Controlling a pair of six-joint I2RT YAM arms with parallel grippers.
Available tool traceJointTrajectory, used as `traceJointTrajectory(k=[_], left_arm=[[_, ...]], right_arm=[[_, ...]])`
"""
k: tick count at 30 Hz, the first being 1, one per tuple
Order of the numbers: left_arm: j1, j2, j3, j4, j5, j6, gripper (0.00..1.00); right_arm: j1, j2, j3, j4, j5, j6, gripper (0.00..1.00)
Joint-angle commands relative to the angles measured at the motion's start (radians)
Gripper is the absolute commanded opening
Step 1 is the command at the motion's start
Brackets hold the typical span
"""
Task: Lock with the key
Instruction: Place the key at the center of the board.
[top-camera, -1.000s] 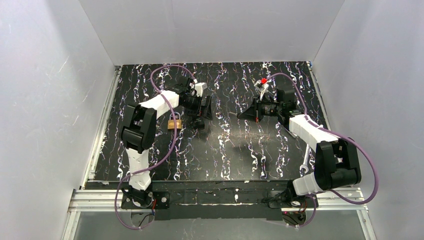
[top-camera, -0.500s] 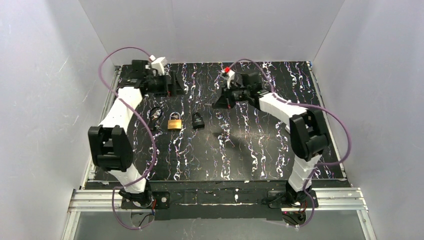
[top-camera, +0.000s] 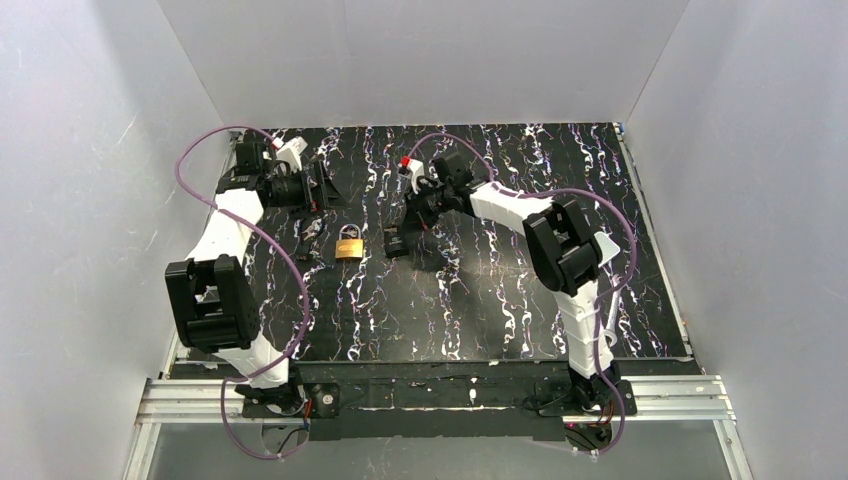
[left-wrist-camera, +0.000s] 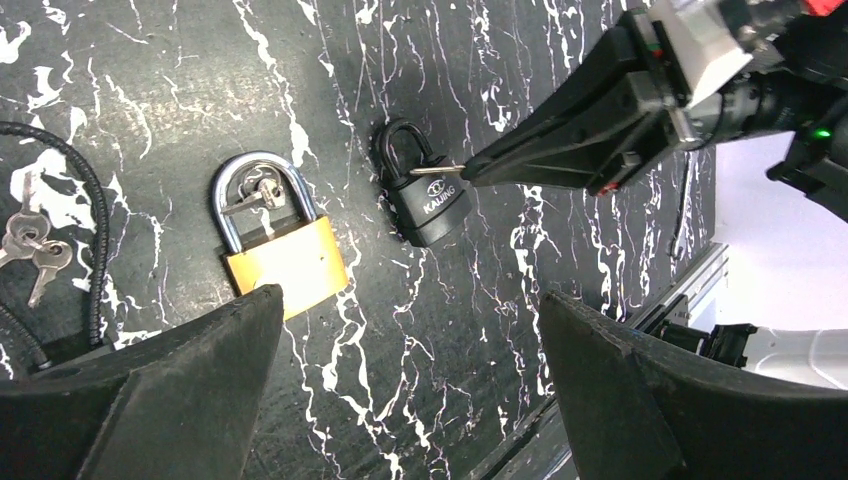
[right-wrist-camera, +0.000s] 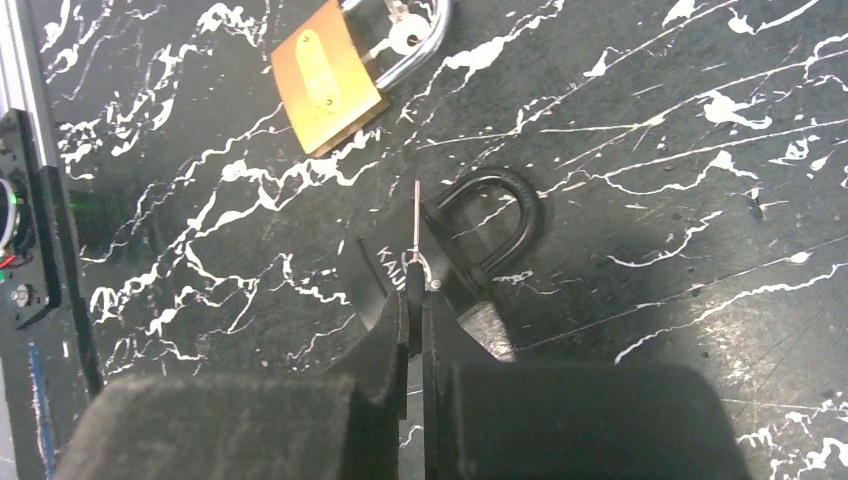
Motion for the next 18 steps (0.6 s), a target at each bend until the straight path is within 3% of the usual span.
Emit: traceJointTrajectory(k=[1, 6, 15, 18], left_arm=[[0.005, -0.053, -0.024, -0.003, 0.062, 0.021, 0.98], [0.015, -0.039, -0.038, -0.005, 0.070, 0.036, 0.98], [0.024, -0.037, -0.038, -0.002, 0.088, 0.041, 0.98], [0.025, -0.038, -0.028, -0.015, 0.093, 0.050, 0.98]], right_arm=[[0.006, 0.036, 0.094, -0.021, 0.007, -0.034, 0.01], [0.017, 0.067, 0.124, -0.044, 0.011, -0.048, 0.02], [0.023, 0.089, 0.154, -0.057, 0.005, -0.053, 0.15], [0.029, 0.097, 0.165, -0.070, 0.004, -0.060, 0.26]])
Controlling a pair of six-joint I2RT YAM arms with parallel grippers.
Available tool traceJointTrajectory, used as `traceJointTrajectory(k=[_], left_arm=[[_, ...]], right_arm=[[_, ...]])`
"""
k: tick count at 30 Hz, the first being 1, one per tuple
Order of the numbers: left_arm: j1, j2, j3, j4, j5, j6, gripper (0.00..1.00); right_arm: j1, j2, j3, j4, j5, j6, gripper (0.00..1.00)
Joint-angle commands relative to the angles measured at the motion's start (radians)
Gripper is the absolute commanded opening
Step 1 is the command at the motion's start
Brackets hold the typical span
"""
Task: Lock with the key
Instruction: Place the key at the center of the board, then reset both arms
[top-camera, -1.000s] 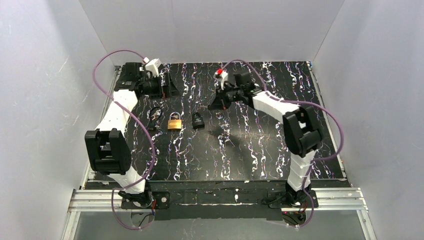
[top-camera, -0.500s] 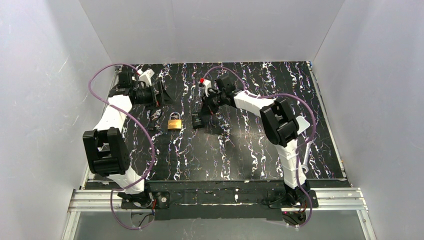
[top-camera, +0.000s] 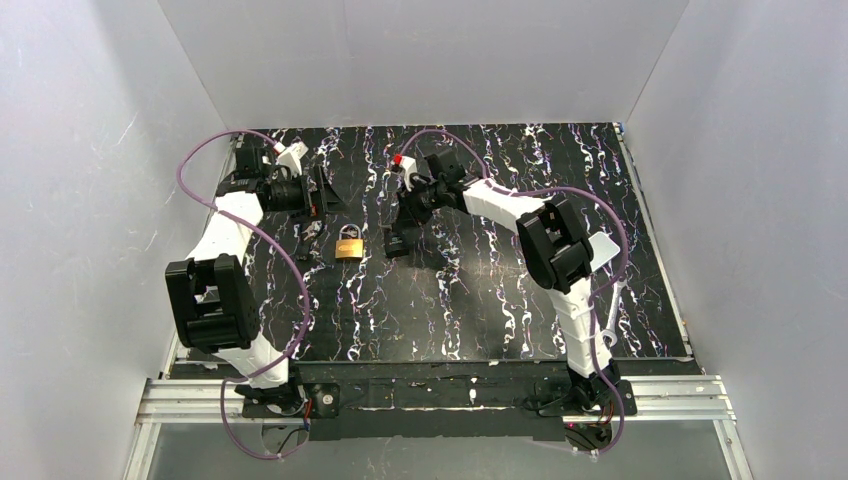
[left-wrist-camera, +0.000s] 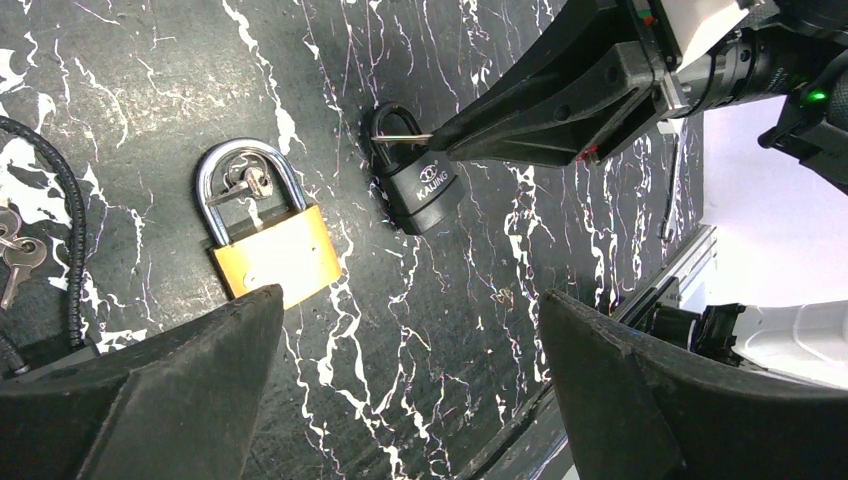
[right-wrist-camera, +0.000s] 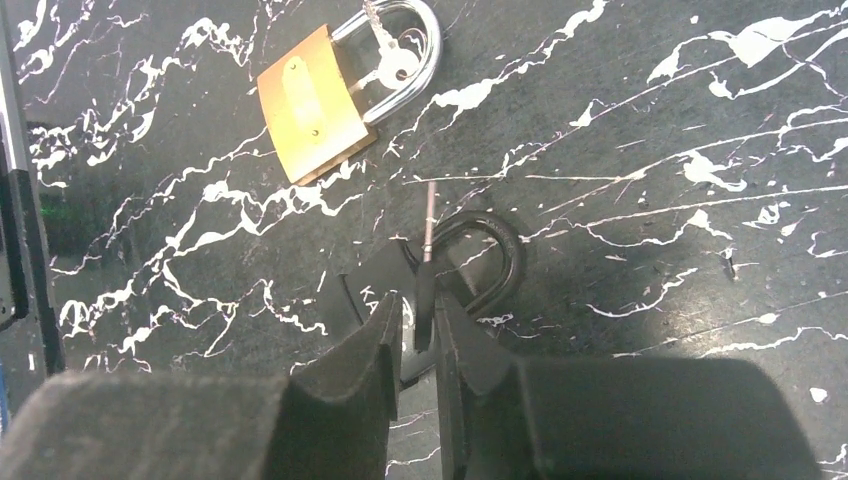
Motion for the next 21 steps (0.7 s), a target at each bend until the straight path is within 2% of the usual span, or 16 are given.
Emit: traceJointTrajectory(k=[1, 4, 12, 15, 17, 19, 21], left_arm=[[0.009, -0.039, 0.009, -0.025, 0.039, 0.029, 0.98], [0.013, -0.048, 0.018, -0.037, 0.037, 0.037, 0.98], [0.064, -0.072, 0.074, -0.116, 0.034, 0.080, 0.98], [0.109, -0.084, 0.110, -0.163, 0.027, 0.130, 0.98], [0.141, -0.092, 0.141, -0.196, -0.004, 0.147, 0.98], [0.176, -0.093, 0.181, -0.247, -0.024, 0.178, 0.98], [0.212, -0.092, 0.213, -0.287, -0.033, 0.211, 0.98]], right_arm=[[0.012, 0.025, 0.052, -0.027, -0.012, -0.021, 0.29], [0.013, 0.020, 0.047, -0.028, -0.012, -0.020, 0.33], [-0.002, -0.098, 0.014, -0.053, -0.012, -0.020, 0.61], [-0.050, -0.186, -0.027, -0.052, -0.032, 0.004, 0.73], [-0.094, -0.253, -0.068, -0.060, -0.040, 0.010, 0.89], [-0.148, -0.332, -0.128, -0.066, -0.045, 0.008, 0.97], [-0.214, -0.410, -0.181, -0.067, -0.056, 0.008, 0.98]])
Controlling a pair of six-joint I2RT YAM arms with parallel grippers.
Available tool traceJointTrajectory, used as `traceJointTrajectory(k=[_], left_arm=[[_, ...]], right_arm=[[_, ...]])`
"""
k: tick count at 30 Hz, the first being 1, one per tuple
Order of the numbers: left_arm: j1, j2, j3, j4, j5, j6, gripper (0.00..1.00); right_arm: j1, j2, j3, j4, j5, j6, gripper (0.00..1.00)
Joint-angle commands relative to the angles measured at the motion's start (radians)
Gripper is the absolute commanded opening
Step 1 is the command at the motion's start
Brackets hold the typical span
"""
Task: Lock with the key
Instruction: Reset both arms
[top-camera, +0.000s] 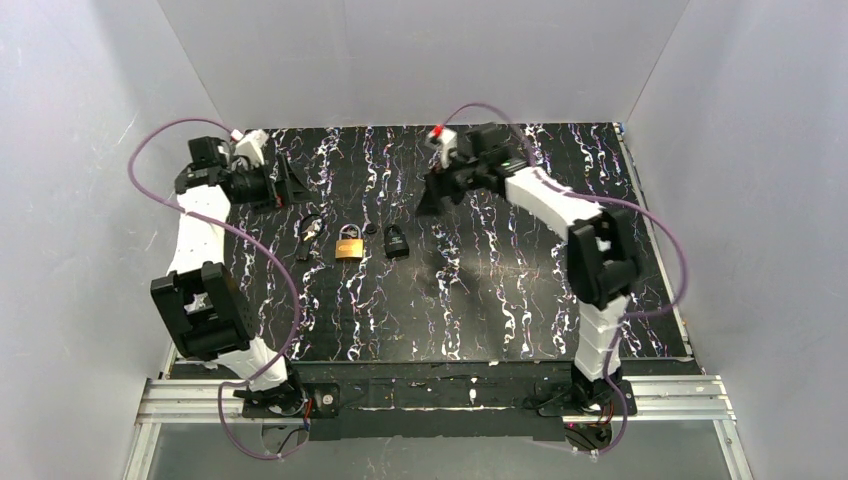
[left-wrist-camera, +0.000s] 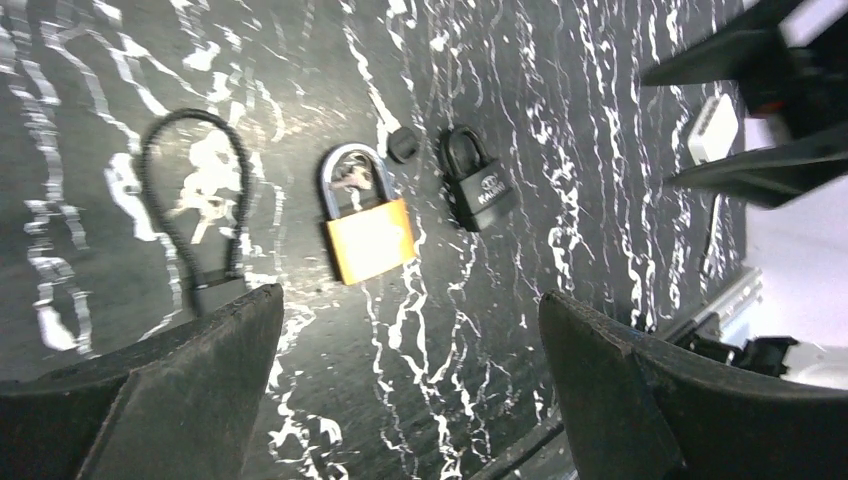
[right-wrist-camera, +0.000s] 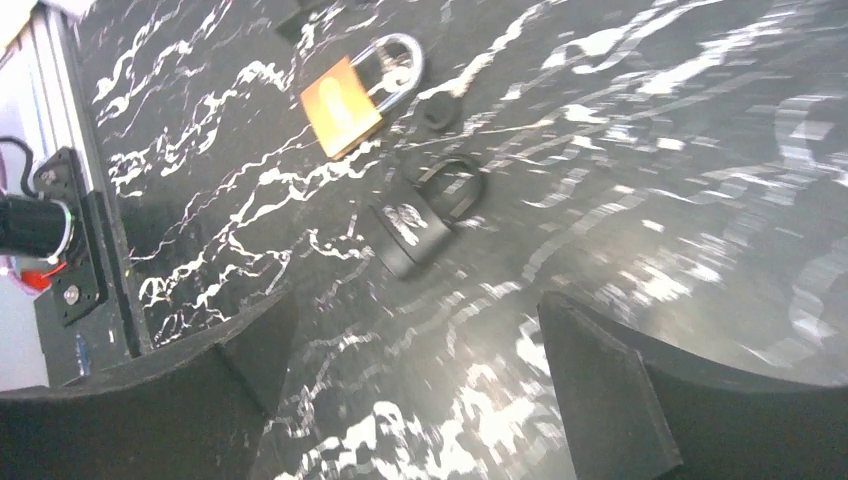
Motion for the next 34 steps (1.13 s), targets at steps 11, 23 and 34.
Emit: traceJointTrajectory(k=[11, 23, 34], left_arm=[[0.151, -0.126, 0.038, -0.150, -0.170, 0.199, 0.98], [0.151, -0.241, -0.157, -0.072, -0.209, 0.172, 1.00], [0.151, -0.258, -0.162, -0.069, -0.206, 0.167, 0.99]], right_arm=[[-0.582, -0.500, -0.355, -0.104, -0.104, -0.106, 0.98], [-0.872, -0.557, -0.568, -0.194, -0.164, -0.237, 1.00], [-0.888, -0.631, -0.571, -0.261, -0.118, -0.310, 1.00]])
